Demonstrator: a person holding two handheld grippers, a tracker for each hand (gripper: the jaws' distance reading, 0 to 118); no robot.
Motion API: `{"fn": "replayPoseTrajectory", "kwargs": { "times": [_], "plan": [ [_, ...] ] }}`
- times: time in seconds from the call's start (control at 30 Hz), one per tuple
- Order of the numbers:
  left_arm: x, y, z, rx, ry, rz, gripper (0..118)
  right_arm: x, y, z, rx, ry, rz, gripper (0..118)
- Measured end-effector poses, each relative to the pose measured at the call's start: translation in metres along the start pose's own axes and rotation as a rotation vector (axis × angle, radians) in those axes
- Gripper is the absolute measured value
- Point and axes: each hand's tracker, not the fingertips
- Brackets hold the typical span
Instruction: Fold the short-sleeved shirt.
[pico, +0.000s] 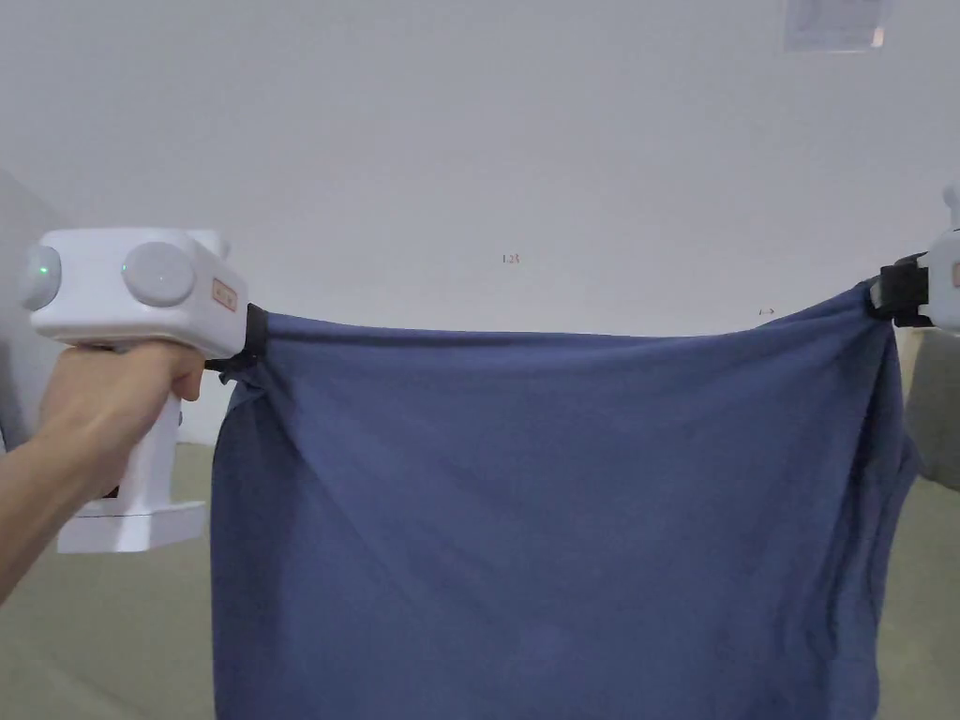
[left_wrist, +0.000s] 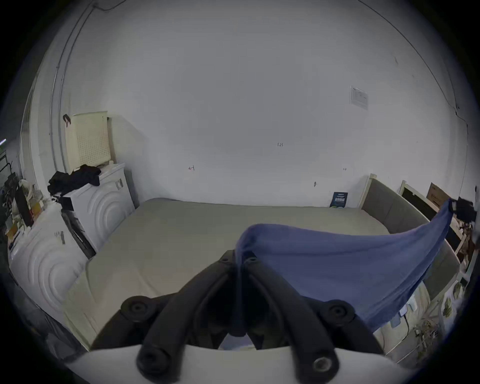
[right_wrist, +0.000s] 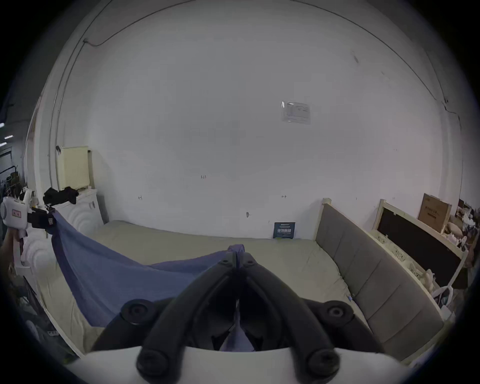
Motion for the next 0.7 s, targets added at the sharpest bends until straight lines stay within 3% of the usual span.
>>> {"fn": "replayPoseTrajectory", "kwargs": {
  "times": [0.17, 0.7],
  "plan": [
    [0.003, 0.019, -0.016, -0.011, 0.032, 0.002, 1, -0.006, 0.015, -0.040, 0.004, -0.014, 0.010, 2],
    [0.019, 0.107, -0.157, 0.049, 0.143, -0.003, 1, -0.014, 0.100, -0.194, 0.035, -0.086, 0.068, 2]
  ]
}}
